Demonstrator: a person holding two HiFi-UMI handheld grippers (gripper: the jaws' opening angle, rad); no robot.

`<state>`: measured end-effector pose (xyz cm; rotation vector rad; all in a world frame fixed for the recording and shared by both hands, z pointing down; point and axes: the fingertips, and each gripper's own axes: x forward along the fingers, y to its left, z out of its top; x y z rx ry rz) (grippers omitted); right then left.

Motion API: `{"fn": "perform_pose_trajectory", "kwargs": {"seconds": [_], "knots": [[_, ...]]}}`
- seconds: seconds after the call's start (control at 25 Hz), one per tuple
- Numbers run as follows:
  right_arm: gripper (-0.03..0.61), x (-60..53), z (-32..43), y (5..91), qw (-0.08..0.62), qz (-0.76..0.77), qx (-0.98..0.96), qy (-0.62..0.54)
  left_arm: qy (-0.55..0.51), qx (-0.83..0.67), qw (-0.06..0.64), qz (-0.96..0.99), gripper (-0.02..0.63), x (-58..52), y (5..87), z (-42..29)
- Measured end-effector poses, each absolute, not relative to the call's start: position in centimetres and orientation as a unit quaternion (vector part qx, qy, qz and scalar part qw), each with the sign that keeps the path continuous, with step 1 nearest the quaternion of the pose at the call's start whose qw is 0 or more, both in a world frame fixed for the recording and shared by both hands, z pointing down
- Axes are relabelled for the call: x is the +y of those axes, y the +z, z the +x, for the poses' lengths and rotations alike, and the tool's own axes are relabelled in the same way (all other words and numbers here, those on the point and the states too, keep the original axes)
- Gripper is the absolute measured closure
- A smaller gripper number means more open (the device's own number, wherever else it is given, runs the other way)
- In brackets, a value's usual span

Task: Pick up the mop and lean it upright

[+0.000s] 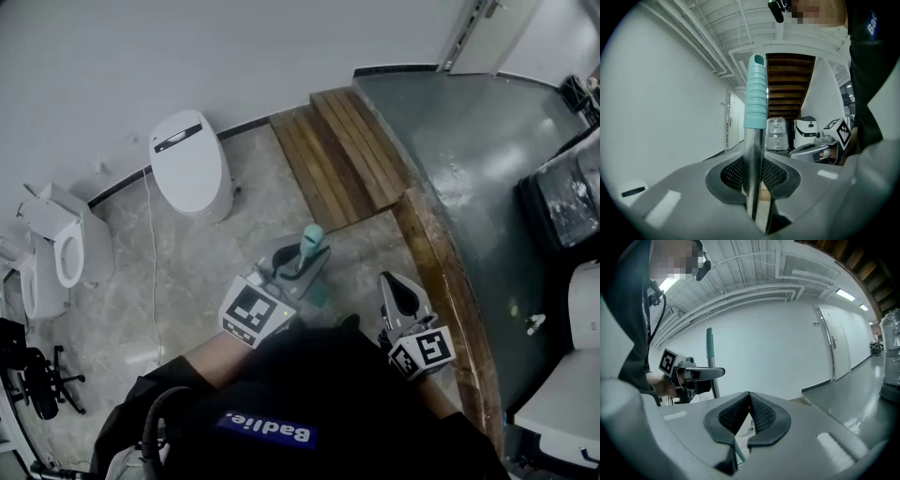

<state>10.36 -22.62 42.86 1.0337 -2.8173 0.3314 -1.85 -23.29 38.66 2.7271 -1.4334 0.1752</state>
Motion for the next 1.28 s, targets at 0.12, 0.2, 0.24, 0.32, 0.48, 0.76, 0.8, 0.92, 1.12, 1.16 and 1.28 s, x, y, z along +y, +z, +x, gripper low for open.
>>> {"fn": "perform_pose_trajectory", "kwargs": {"seconds": [0.12, 0.2, 0.24, 0.32, 0.48, 0.76, 0.8, 0.92, 1.12, 1.16, 1.28], "knots": [[0.572, -23.9, 8.1, 43.4, 0.064, 0.310, -0.941, 0.116, 0.055, -0.501, 0.027, 0.863, 0.525, -24.5, 38.5, -4.8], [0.572, -25.0, 6.6, 43.6, 0.064, 0.286, -0.949, 0.114, 0.051, -0.526, 0.026, 0.849, 0.525, -25.1, 38.2, -6.5], [0.572, -25.7, 6.0, 43.6, 0.063, 0.274, -0.953, 0.112, 0.050, -0.537, 0.026, 0.842, 0.525, -25.4, 38.0, -7.4], [0.572, -27.1, 4.7, 43.5, 0.060, 0.252, -0.960, 0.110, 0.047, -0.557, 0.028, 0.829, 0.525, -26.2, 37.8, -8.7], [0.572, -30.4, 2.8, 43.3, 0.063, 0.210, -0.970, 0.103, 0.046, -0.590, 0.034, 0.805, 0.525, -27.9, 37.8, -10.2], [0.572, -38.5, 1.7, 43.4, 0.055, 0.147, -0.982, 0.106, 0.049, -0.650, 0.035, 0.758, 0.525, -33.3, 36.9, -11.9], [0.572, -39.5, 1.6, 43.5, 0.055, 0.138, -0.983, 0.107, 0.048, -0.657, 0.034, 0.751, 0.525, -34.1, 36.6, -12.1], [0.572, -42.0, 0.9, 43.8, 0.057, 0.109, -0.986, 0.113, 0.047, -0.679, 0.033, 0.731, 0.525, -36.3, 36.0, -12.8], [0.572, -44.6, 0.3, 44.5, 0.066, 0.072, -0.988, 0.121, 0.048, -0.709, 0.028, 0.703, 0.525, -39.1, 35.5, -14.0], [0.572, -44.9, 0.3, 44.7, 0.067, 0.069, -0.988, 0.122, 0.048, -0.712, 0.026, 0.701, 0.525, -39.6, 35.3, -14.0], [0.572, -46.2, 0.2, 44.9, 0.067, 0.069, -0.987, 0.126, 0.050, -0.713, 0.019, 0.699, 0.525, -41.0, 34.8, -14.2]]}}
